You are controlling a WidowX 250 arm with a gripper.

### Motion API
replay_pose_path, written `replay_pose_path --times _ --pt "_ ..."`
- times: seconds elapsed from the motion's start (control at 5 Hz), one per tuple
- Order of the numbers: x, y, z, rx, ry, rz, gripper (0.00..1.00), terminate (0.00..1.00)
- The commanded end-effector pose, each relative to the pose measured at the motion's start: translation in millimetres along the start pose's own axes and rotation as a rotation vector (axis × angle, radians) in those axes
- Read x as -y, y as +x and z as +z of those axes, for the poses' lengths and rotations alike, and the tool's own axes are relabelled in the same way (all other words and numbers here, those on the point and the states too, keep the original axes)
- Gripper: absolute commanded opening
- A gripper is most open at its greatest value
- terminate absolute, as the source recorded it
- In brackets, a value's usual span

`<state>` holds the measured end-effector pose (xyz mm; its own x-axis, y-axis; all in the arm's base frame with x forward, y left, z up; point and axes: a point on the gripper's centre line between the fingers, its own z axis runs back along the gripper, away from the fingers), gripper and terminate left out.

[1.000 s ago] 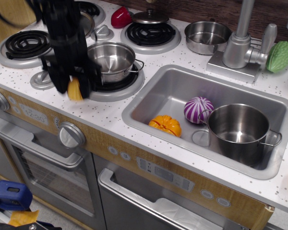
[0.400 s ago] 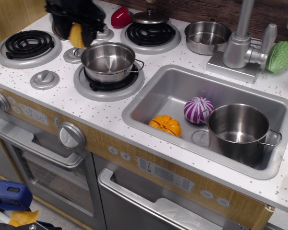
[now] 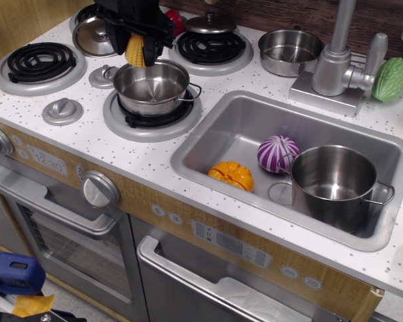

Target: Put corn in pan which is on stove

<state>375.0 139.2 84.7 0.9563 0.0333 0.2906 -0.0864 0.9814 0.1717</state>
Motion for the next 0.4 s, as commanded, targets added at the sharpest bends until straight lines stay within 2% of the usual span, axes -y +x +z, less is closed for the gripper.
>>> replay_pose_path --times 0.0,0.2 --pt "-5.6 2.7 1.2 0.057 -0.029 0.018 1.00 0.00" --pt "-5.6 2.7 1.2 0.057 -0.029 0.018 1.00 1.00"
